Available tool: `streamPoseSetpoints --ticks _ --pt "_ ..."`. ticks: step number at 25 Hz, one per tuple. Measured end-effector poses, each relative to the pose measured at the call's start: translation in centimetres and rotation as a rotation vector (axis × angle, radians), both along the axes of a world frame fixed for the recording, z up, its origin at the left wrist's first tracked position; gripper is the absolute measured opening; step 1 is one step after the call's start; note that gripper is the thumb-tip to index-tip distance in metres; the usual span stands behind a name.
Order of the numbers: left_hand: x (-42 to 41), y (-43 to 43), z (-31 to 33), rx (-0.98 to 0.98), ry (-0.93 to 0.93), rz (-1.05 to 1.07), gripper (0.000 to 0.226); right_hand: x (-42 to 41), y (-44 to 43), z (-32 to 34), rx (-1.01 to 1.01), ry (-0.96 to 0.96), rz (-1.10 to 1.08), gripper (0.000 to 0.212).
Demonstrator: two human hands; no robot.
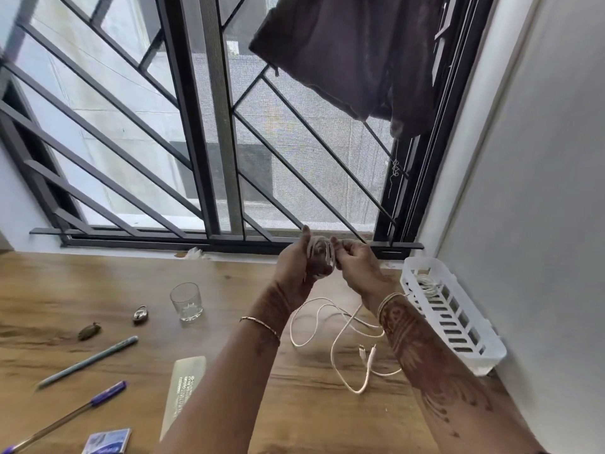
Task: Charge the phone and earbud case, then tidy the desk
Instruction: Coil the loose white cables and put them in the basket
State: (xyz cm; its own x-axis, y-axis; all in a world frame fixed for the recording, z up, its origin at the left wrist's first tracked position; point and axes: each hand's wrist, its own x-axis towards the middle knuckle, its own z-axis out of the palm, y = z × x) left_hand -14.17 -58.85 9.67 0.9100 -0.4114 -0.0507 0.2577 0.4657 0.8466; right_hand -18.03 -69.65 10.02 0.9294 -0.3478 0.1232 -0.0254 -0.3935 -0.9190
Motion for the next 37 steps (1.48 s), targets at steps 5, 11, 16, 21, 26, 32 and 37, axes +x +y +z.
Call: streamPoseSetpoints --ticks 5,11,16,21,26,32,37 --pt "0.8 -0.6 0.7 -0.325 0.049 0.026 0.052 -0.6 0.0 -0.1 -0.250 0.028 -0.039 0.040" --pt "1.0 -1.9 0.5 -0.243 0.035 0.073 0.040 -1.5 0.3 0.9 -0.468 0.169 0.035 0.027" --pt "1.3 -1.1 -2.2 0.312 -0.272 0.112 0.039 -2.4 0.7 1.5 -0.575 0.203 0.158 0.024" --pt "-0.2 -0.3 -3.7 0.461 -0.406 -0.003 0.055 -1.4 -0.2 2.0 -0.565 0.090 0.096 0.031" --pt "-0.5 -0.4 -2.7 0.326 -0.212 0.048 0.053 -0.2 -0.9 1.2 -0.563 -0.106 0.023 0.029" --pt "-0.7 -0.9 -1.6 -0.097 0.117 0.002 0.040 0.7 -1.4 -1.5 -0.093 -0.166 -0.038 0.026" --pt "1.3 -0.7 -1.9 -0.291 0.174 0.059 0.044 -0.1 -0.5 -4.3 -0.211 -0.030 0.001 0.019"
